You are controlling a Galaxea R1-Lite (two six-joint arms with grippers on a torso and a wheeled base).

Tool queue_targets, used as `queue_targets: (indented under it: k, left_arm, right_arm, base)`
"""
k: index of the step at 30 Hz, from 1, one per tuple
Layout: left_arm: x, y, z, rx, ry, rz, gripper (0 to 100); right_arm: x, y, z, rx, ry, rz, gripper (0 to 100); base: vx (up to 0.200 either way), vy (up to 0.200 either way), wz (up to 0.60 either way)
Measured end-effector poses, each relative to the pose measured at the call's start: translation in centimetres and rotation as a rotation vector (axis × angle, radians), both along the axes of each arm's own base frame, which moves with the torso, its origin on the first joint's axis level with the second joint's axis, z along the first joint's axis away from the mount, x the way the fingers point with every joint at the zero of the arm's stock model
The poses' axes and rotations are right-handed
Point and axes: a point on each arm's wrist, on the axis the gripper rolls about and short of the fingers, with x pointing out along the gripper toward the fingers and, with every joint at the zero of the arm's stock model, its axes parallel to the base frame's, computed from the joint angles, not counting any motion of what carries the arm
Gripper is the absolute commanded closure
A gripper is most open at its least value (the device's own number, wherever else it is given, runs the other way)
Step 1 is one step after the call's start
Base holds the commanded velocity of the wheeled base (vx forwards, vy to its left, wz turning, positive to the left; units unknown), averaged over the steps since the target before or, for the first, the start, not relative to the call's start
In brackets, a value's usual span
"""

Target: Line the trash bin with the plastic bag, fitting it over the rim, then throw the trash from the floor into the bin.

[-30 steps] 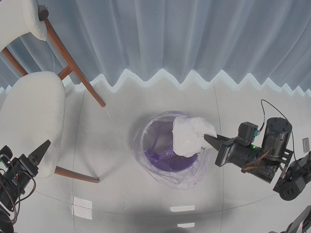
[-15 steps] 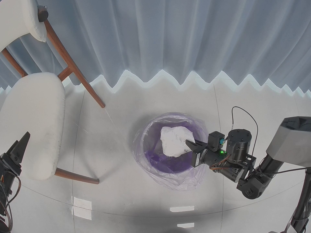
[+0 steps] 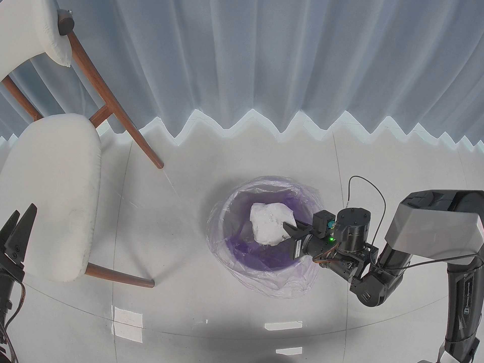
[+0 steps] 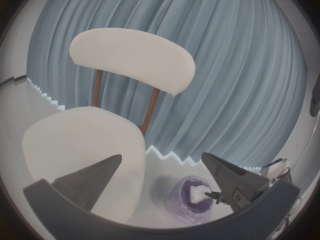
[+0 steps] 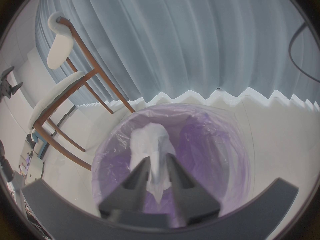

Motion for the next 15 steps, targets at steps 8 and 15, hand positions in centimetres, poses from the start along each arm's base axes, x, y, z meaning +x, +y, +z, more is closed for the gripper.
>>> queue_targets:
  k: [8,15]
  left_arm:
    - [-0.6,-0.4,-0.7,-0.006,0.056,-0.046,0]
    - [-1.3,-0.5,-0.7,-0.003,0.040,-0.065,0]
  right_arm:
    - [-0.4,0.2,0.0,0.023,-0.033,0.010,0]
    - [-1.2,-0.5,3.7,0.079,-0.114,0.005,0]
  base:
    - [0.000,0.000,0.00]
    - [0.000,0.000,0.00]
